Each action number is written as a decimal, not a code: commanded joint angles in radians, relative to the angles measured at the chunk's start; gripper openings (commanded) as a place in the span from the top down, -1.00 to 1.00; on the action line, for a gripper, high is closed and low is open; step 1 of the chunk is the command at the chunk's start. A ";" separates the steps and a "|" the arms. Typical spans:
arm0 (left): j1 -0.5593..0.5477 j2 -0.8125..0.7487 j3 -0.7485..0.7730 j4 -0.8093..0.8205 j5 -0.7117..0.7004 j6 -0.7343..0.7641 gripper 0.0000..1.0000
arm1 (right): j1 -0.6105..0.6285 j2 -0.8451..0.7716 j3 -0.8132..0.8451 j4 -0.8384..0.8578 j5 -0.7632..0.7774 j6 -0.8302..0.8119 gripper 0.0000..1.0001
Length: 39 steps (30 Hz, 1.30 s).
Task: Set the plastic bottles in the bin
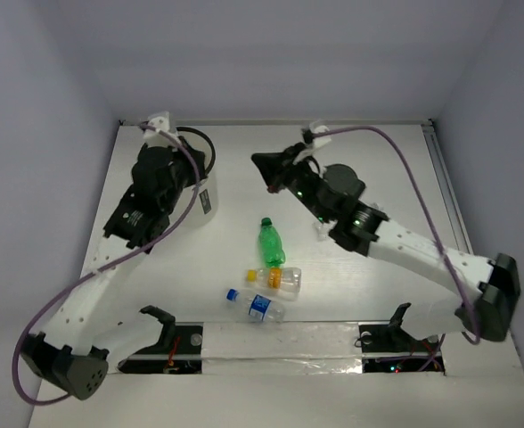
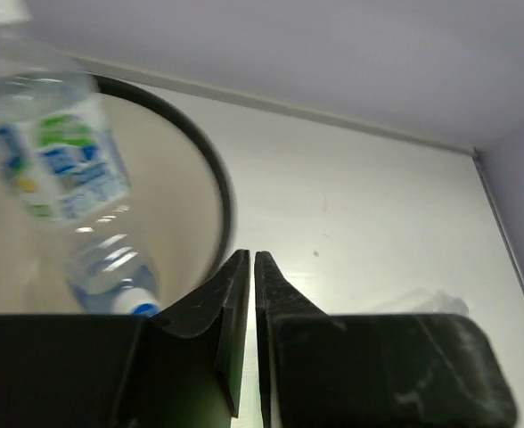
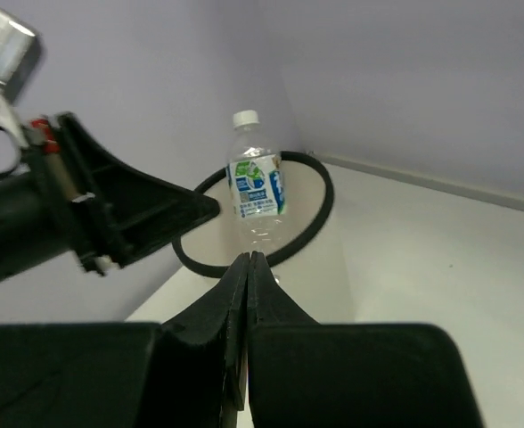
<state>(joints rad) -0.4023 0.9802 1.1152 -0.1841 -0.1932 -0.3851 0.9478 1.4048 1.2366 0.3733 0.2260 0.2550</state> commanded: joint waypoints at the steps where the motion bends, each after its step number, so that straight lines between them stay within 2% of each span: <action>1: -0.157 0.089 0.098 0.055 0.036 0.009 0.91 | -0.027 -0.197 -0.157 -0.069 0.153 0.131 1.00; 4: -0.371 0.263 0.223 0.058 -0.047 0.066 0.88 | -0.037 -0.447 -0.247 -0.122 0.262 0.168 1.00; 6: -0.424 0.401 0.268 0.084 -0.038 0.083 0.81 | -0.037 -0.641 -0.298 -0.169 0.341 0.168 1.00; 8: -0.447 0.484 0.328 0.110 0.001 0.084 0.72 | -0.037 -0.755 -0.316 -0.214 0.415 0.159 1.00; 9: -0.448 0.567 0.349 0.129 0.027 0.100 0.51 | -0.037 -0.803 -0.316 -0.265 0.439 0.152 1.00; 10: -0.464 0.610 0.380 0.130 0.061 0.109 0.43 | -0.037 -0.884 -0.315 -0.296 0.459 0.147 1.00; 11: -0.492 0.694 0.446 0.130 0.069 0.124 0.17 | -0.037 -0.920 -0.315 -0.324 0.504 0.150 1.00; 12: -0.507 0.739 0.480 0.133 0.078 0.165 0.01 | -0.037 -0.952 -0.319 -0.367 0.522 0.161 1.00; 16: -0.553 0.971 0.753 0.084 0.176 0.255 -0.40 | -0.037 -1.099 -0.339 -0.439 0.572 0.159 0.80; 19: -0.579 1.168 0.930 -0.014 0.237 0.301 -0.60 | -0.037 -1.159 -0.329 -0.479 0.567 0.138 0.41; 20: -0.589 1.272 1.063 -0.043 0.247 0.325 -0.68 | -0.037 -1.156 -0.319 -0.496 0.564 0.139 0.16; 22: -0.589 1.369 1.191 -0.132 0.273 0.347 -0.76 | -0.037 -1.150 -0.305 -0.534 0.558 0.139 -0.11; 23: -0.589 1.415 1.300 -0.156 0.279 0.362 -0.82 | -0.037 -1.147 -0.304 -0.540 0.553 0.136 -0.33; 24: -0.589 1.486 1.339 -0.185 0.287 0.368 -0.89 | -0.037 -1.139 -0.304 -0.545 0.546 0.133 -0.41; 27: -0.589 1.540 1.361 -0.180 0.311 0.380 -0.96 | -0.037 -1.126 -0.301 -0.553 0.529 0.124 -0.62; 30: -0.589 1.560 1.304 -0.143 0.337 0.377 -0.98 | -0.037 -1.107 -0.298 -0.553 0.489 0.113 -0.65; 35: -0.598 1.638 1.330 -0.152 0.336 0.354 -0.95 | -0.037 -1.090 -0.307 -0.545 0.431 0.119 -0.65; 38: -0.598 1.672 1.328 -0.134 0.311 0.333 -0.80 | -0.037 -1.089 -0.325 -0.527 0.385 0.130 -0.63; 39: -0.598 1.677 1.325 -0.115 0.307 0.321 -0.65 | -0.037 -1.087 -0.327 -0.525 0.372 0.135 -0.63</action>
<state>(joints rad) -0.9977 2.6411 2.4153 -0.3367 0.1207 -0.0399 0.9100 0.3122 0.9146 -0.1730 0.6586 0.3862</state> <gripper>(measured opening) 0.889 0.818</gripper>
